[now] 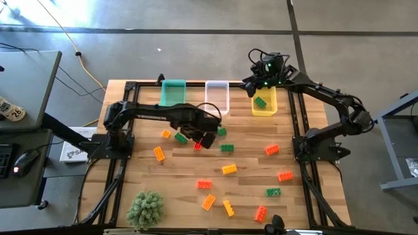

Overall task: Sort & place blocks by color
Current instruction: Put the orange game piece into the blue bin

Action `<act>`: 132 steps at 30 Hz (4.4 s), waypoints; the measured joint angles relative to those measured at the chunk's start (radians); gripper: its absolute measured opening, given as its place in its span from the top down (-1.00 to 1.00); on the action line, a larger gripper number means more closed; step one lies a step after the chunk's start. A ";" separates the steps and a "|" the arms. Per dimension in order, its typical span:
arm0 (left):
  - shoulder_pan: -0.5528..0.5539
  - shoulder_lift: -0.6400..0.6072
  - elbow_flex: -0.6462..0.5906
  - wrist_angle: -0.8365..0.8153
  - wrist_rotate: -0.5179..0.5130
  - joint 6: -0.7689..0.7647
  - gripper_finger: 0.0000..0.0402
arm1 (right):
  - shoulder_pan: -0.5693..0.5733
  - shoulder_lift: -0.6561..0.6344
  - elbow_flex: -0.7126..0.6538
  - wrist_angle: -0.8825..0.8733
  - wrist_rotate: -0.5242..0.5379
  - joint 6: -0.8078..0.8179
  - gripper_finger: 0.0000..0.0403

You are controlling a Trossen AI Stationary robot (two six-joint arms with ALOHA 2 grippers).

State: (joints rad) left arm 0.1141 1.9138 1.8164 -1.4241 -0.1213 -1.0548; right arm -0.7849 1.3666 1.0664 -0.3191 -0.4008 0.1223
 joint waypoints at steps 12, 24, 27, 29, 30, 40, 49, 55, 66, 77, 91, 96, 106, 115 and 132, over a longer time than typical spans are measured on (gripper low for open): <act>0.057 -0.012 -0.002 -0.032 0.050 -0.056 -0.02 | 0.000 0.000 0.000 -0.016 -0.006 -0.019 -0.13; 0.046 0.111 -0.004 0.152 0.032 -0.120 -0.06 | 0.000 0.000 0.000 -0.061 -0.003 -0.019 -0.13; 0.045 0.150 -0.004 0.152 0.023 -0.120 -0.06 | 0.000 0.000 0.000 -0.067 -0.003 -0.019 -0.13; 0.044 0.168 -0.005 0.143 0.010 -0.121 -0.05 | 0.000 0.000 0.000 -0.067 -0.003 -0.019 -0.13; 0.044 0.174 -0.005 0.138 0.008 -0.120 -0.05 | 0.000 0.000 0.000 -0.070 -0.003 -0.019 -0.13; 0.045 0.258 -0.005 0.146 0.005 -0.107 -0.05 | 0.000 0.000 0.000 -0.077 -0.003 -0.019 -0.13; 0.059 0.291 -0.005 0.146 0.031 -0.103 -0.05 | 0.000 0.000 0.000 -0.090 -0.003 -0.037 -0.13; 0.059 0.291 -0.005 0.139 0.030 -0.104 -0.05 | 0.000 0.000 0.000 -0.091 -0.003 -0.037 -0.13; 0.063 0.351 -0.003 0.140 0.050 -0.102 -0.05 | 0.000 0.000 0.000 -0.104 -0.003 -0.045 -0.13; 0.061 0.399 -0.003 0.130 0.081 -0.072 -0.03 | 0.000 0.001 0.000 -0.110 0.005 -0.053 -0.13; 0.022 0.392 -0.004 0.138 0.019 0.172 0.47 | 0.000 0.001 0.000 -0.116 0.005 -0.054 -0.13; 0.022 0.339 -0.003 0.160 -0.001 0.245 0.47 | 0.000 0.001 0.000 -0.145 0.005 -0.051 -0.13; 0.104 0.162 -0.002 0.135 -0.132 0.493 0.47 | 0.040 0.001 0.000 -0.303 0.002 -0.052 -0.13; 0.320 -0.016 -0.003 0.037 -0.249 0.670 0.47 | 0.165 0.001 0.000 -0.350 0.006 0.041 -0.13; 0.697 -0.054 -0.005 -0.026 -0.069 0.913 0.47 | 0.502 0.001 0.000 -0.358 0.076 0.266 -0.13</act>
State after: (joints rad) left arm 0.8110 1.8595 1.8118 -1.4500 -0.1904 -0.1416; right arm -0.2825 1.3674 1.0664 -0.6773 -0.3248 0.3882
